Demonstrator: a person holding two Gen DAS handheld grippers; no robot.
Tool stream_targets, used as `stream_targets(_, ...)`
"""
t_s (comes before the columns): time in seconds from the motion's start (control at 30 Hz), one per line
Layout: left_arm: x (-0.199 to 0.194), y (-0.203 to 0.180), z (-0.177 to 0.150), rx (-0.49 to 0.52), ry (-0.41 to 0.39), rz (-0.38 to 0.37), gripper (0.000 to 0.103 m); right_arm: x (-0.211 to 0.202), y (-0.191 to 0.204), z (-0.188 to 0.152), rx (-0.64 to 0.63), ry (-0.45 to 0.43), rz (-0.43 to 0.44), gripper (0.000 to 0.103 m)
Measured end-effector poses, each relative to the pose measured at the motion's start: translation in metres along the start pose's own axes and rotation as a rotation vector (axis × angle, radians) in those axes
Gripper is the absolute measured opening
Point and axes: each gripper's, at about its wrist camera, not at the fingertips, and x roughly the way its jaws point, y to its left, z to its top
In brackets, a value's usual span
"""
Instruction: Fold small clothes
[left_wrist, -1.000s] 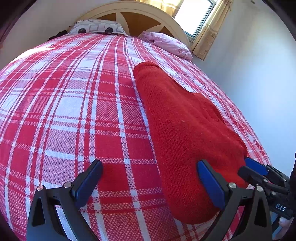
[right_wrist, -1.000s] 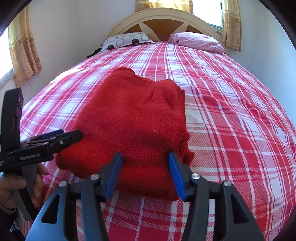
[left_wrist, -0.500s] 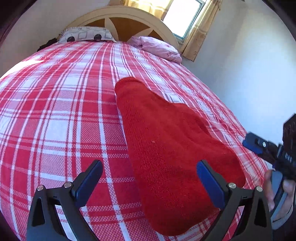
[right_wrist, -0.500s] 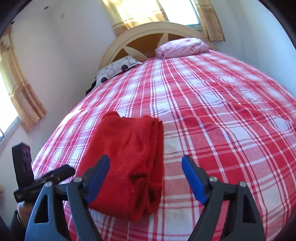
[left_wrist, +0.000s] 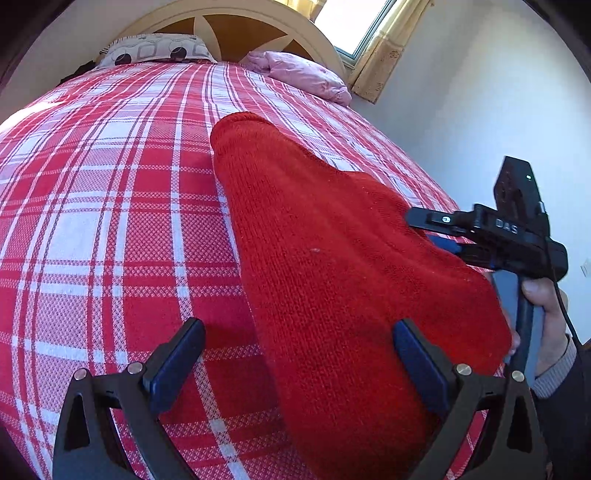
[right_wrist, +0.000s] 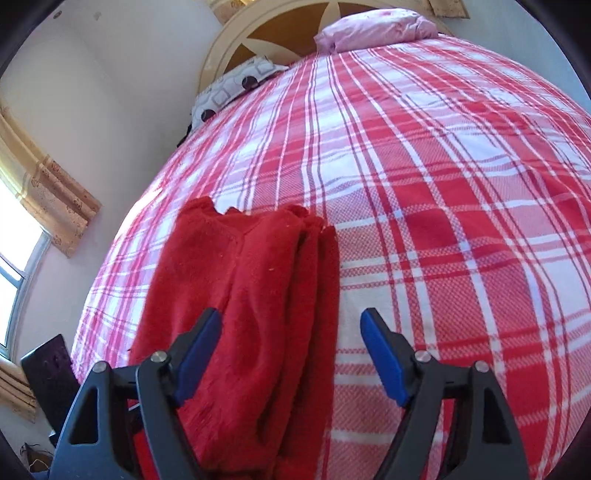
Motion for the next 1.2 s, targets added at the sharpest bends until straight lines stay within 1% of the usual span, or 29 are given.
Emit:
stream_targets(0.13, 0.005, -0.002, 0.001, 0.009, 0.005, 0.011, 0.102, 0.013, -0.006, 0.002, -0.004, 0.021, 0.010, 0.078)
stream_targets(0.23, 0.006, -0.003, 0.001, 0.011, 0.009, 0.013, 0.102, 0.017, -0.005, 0.004, -0.015, 0.014, 0.015, 0.078)
stream_targets(0.33, 0.009, 0.001, 0.004, 0.000, 0.016, 0.001, 0.102, 0.023, -0.003, 0.007, -0.040, 0.028, 0.025, 0.072)
stream_targets(0.37, 0.009, 0.001, 0.004, -0.001, 0.016, -0.004, 0.102, 0.026, -0.001, 0.010, -0.047, 0.038, 0.031, 0.069)
stream_targets(0.4, 0.009, 0.002, 0.004, -0.002, 0.016, -0.007, 0.102, 0.028, 0.000, 0.012, -0.052, 0.047, 0.043, 0.062)
stream_targets(0.43, 0.010, 0.002, 0.004, -0.001, 0.016, -0.009, 0.102, 0.031, -0.001, 0.013, -0.049, 0.063, 0.071, 0.059)
stream_targets(0.47, 0.009, 0.002, 0.004, 0.000, 0.015, -0.014, 0.102, 0.033, -0.003, 0.014, -0.038, 0.070, 0.093, 0.053)
stream_targets(0.53, 0.009, 0.002, 0.004, 0.002, 0.017, -0.018, 0.102, 0.035, -0.006, 0.014, -0.022, 0.073, 0.118, 0.048)
stream_targets(0.57, 0.008, 0.002, 0.004, 0.006, 0.018, -0.019, 0.102, 0.036, -0.007, 0.013, -0.017, 0.071, 0.125, 0.043)
stream_targets(0.6, 0.008, 0.001, 0.004, 0.012, 0.018, -0.019, 0.102, 0.036, -0.007, 0.012, -0.015, 0.068, 0.128, 0.040)
stream_targets(0.67, 0.008, -0.002, 0.004, 0.024, 0.018, -0.015, 0.100, 0.035, -0.005, 0.010, -0.025, 0.056, 0.125, 0.036)
stream_targets(0.73, 0.008, -0.004, 0.005, 0.036, 0.014, -0.043, 0.084, 0.034, -0.004, 0.009, -0.025, 0.046, 0.124, 0.034)
stream_targets(0.77, 0.008, -0.005, 0.005, 0.043, 0.019, -0.089, 0.062, 0.033, -0.003, 0.008, -0.030, 0.035, 0.120, 0.032)
stream_targets(0.8, 0.008, -0.007, 0.005, 0.043, 0.019, -0.113, 0.061, 0.032, -0.002, 0.007, -0.036, 0.026, 0.114, 0.031)
stream_targets(0.83, 0.008, -0.008, 0.005, 0.047, 0.018, -0.107, 0.060, 0.031, 0.000, 0.007, -0.040, 0.017, 0.108, 0.031)
stream_targets(0.93, 0.005, -0.008, 0.005, 0.044, 0.006, -0.097, 0.052, 0.026, 0.002, 0.006, -0.037, -0.006, 0.097, 0.029)
stream_targets(1.0, 0.000, -0.009, 0.005, 0.041, -0.002, -0.086, 0.044, 0.023, 0.004, 0.006, -0.030, -0.019, 0.091, 0.029)
stream_targets(1.07, -0.004, -0.010, 0.005, 0.034, -0.004, -0.081, 0.040, 0.017, 0.006, 0.004, -0.022, -0.039, 0.087, 0.029)
stream_targets(1.2, -0.015, -0.010, 0.001, 0.022, -0.002, -0.079, 0.035, 0.007, 0.013, 0.002, -0.009, -0.068, 0.089, 0.028)
